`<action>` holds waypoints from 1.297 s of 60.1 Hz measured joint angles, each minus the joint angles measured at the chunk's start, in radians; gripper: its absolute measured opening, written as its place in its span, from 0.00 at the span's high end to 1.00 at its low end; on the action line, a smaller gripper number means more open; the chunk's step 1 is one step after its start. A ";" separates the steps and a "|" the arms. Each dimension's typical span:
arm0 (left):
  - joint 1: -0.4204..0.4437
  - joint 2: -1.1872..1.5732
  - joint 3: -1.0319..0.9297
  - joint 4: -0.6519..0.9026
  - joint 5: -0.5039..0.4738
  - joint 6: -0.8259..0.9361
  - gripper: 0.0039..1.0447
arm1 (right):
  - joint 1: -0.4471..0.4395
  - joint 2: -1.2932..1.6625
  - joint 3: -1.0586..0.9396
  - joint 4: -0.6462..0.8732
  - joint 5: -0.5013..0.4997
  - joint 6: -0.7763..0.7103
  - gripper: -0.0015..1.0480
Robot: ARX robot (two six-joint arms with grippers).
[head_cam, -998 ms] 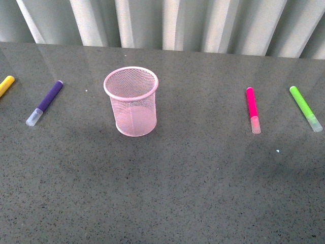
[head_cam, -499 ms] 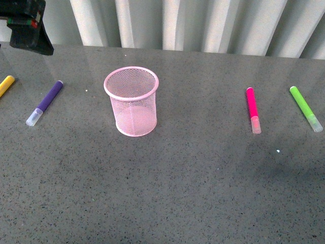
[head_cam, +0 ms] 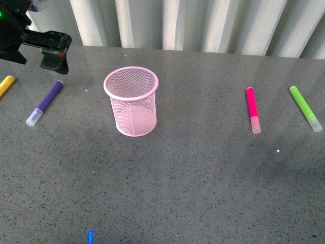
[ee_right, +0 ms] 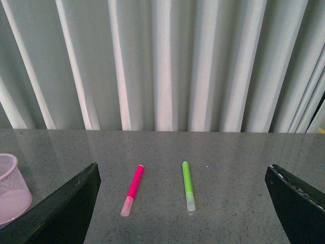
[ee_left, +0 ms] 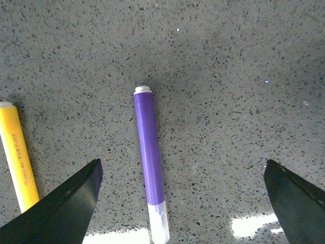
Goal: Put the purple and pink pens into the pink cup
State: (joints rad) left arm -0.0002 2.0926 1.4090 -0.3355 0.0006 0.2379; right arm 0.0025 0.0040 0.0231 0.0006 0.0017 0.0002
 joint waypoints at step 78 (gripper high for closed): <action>0.043 0.265 0.218 -0.032 -0.022 0.017 0.06 | 0.000 0.000 0.000 0.000 0.000 0.000 0.07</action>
State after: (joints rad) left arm 0.0425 2.3577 1.6268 -0.3676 -0.0212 0.2546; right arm 0.0025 0.0040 0.0231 0.0006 0.0017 0.0002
